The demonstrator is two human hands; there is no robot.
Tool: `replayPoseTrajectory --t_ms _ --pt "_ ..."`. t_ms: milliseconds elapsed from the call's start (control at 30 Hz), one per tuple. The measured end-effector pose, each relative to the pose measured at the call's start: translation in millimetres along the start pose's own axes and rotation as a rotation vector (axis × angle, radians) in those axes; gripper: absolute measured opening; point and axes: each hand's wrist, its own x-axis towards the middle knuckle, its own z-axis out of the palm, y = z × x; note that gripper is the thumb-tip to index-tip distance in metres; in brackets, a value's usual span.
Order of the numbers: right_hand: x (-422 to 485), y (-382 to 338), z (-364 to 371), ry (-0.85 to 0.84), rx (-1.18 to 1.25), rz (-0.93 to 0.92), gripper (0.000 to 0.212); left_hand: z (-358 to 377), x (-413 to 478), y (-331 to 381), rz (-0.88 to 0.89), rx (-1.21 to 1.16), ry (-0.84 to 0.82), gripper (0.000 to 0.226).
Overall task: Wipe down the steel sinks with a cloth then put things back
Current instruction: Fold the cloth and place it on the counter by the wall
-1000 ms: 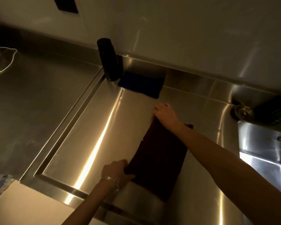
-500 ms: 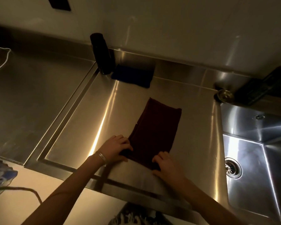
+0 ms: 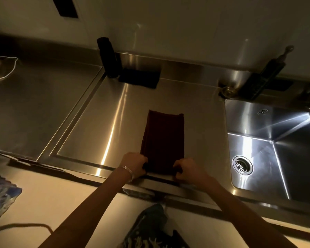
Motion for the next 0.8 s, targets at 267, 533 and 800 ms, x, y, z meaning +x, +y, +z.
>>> replayPoseTrajectory --t_ms 267,533,800 --pt "11.6 16.2 -39.4 0.224 0.336 0.096 0.017 -28.8 25.7 -29.2 -0.147 -0.579 -0.035 0.026" --pt "35.8 16.9 -43.4 0.429 0.195 0.174 0.024 -22.4 47.8 -37.3 -0.161 -0.481 0.326 0.022" --pt "3.0 25.0 -20.0 0.134 -0.285 -0.166 0.047 16.6 8.9 -28.1 0.249 -0.144 0.333 0.045"
